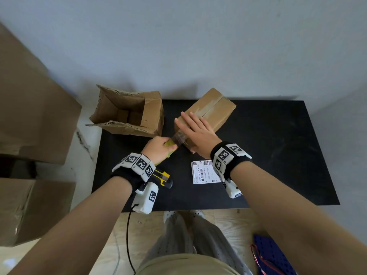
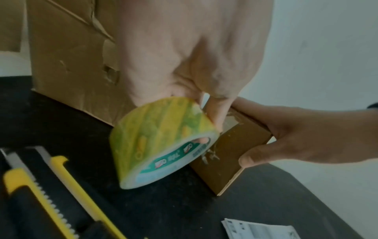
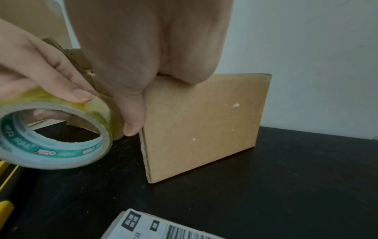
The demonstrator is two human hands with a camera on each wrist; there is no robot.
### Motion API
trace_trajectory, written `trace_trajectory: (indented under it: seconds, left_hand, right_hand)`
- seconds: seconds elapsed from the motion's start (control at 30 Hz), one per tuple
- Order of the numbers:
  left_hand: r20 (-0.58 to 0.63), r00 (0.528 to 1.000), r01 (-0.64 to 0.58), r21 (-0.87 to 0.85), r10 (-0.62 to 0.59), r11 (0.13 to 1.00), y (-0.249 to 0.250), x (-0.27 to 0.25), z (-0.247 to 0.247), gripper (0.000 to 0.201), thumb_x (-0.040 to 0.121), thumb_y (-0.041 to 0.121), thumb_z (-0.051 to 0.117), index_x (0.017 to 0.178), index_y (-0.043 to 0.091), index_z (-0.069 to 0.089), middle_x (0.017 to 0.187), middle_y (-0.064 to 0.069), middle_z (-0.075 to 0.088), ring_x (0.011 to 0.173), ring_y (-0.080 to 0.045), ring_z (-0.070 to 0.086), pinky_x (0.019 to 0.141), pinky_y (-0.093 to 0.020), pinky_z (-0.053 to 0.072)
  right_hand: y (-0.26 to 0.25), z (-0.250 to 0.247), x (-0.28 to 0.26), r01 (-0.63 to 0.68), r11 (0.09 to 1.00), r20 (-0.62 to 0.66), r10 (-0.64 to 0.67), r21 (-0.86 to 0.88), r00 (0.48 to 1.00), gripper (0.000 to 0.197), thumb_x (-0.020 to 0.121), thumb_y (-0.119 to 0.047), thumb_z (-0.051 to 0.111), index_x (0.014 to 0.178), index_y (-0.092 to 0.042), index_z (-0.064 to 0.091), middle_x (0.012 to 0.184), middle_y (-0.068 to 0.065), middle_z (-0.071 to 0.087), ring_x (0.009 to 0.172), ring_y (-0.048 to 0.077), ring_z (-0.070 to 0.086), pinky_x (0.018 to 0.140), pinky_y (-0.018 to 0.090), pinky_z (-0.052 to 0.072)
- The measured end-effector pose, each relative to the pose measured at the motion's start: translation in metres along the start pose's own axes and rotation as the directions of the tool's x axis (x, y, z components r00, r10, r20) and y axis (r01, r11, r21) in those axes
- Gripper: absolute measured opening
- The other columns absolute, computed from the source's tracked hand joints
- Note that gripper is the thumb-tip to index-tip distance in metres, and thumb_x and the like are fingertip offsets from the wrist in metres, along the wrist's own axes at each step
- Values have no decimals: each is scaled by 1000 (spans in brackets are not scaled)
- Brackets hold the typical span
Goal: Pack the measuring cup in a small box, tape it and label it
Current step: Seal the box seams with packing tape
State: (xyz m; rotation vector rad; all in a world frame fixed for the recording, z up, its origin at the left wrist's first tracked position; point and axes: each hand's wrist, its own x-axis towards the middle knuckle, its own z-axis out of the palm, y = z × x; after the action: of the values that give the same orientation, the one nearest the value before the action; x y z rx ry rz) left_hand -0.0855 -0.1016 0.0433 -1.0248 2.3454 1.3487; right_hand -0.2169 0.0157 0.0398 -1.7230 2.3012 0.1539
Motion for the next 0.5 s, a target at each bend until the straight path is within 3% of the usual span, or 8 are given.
trace_trajectory:
  seconds: [0.1,0.27,0.37,0.5]
  left_hand:
    - [-13,999,-32,-10,32,999,-9,2,-8,37,88,32,62,122,20,57,112,-2,63,105,-19,57,94,-36,44]
    - [-21,992,-124,-51,123,991,-18,1,-22,36,77,40,70,110,34,57,108,-4,64,104,-20,59,93,-45,47]
    - [-26,987,-161,-79,159,984,-17,-1,-27,33,79,32,71,110,31,61,110,-3,65,104,-17,60,95,-43,48]
    - [-19,988,-151,-151,150,977,-17,-3,-30,33,84,18,68,116,23,61,113,-3,65,104,-12,60,93,-30,48]
  right_hand:
    - [-3,-1,3,-30,999,-17,30,25,999,108,77,-17,73,150,-25,-5,159,3,-7,147,24,-5,117,40,2]
    - [-6,3,0,-53,998,-41,54,26,998,107,77,-17,74,150,-25,-3,159,2,-3,147,24,-2,117,40,4]
    - [-6,4,0,-56,998,-50,57,20,997,108,76,-20,75,150,-25,-4,159,2,-2,147,25,-1,117,40,3]
    - [-5,5,1,-58,998,-65,60,29,996,107,77,-20,74,150,-24,-5,159,2,-3,147,24,-2,117,38,0]
